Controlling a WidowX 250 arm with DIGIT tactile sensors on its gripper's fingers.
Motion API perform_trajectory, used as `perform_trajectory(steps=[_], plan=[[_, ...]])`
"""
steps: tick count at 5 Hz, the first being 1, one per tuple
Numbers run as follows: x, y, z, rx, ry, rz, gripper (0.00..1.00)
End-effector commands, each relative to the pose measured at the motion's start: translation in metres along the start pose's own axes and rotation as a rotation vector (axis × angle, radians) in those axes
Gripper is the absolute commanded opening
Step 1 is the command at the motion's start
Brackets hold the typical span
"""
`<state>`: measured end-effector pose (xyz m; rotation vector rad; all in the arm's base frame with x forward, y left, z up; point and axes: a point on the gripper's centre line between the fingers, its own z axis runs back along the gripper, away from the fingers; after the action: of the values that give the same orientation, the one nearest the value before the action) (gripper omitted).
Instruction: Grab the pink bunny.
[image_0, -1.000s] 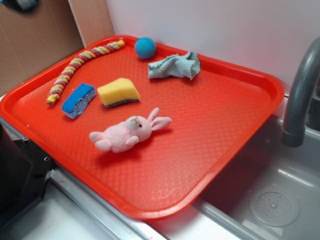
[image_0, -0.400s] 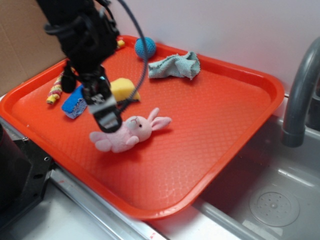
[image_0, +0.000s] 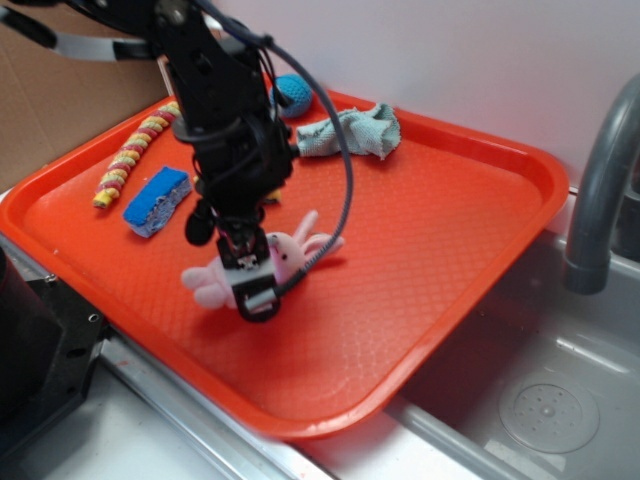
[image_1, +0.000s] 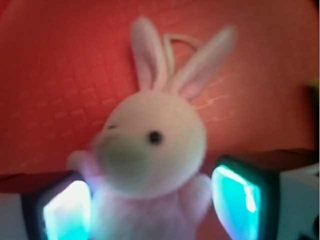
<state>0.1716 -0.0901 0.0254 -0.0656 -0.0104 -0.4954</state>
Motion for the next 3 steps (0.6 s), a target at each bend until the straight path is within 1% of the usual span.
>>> perform_trajectory(steps=[1,2,3], plan=[[-0.012,0.004,0.008,0.011,-0.003,0.089,0.00],[-0.021,0.004,0.049,0.031,-0.036,0.099,0.00],[-0.041,0.017,0.101,0.039,-0.076,0.175,0.00]])
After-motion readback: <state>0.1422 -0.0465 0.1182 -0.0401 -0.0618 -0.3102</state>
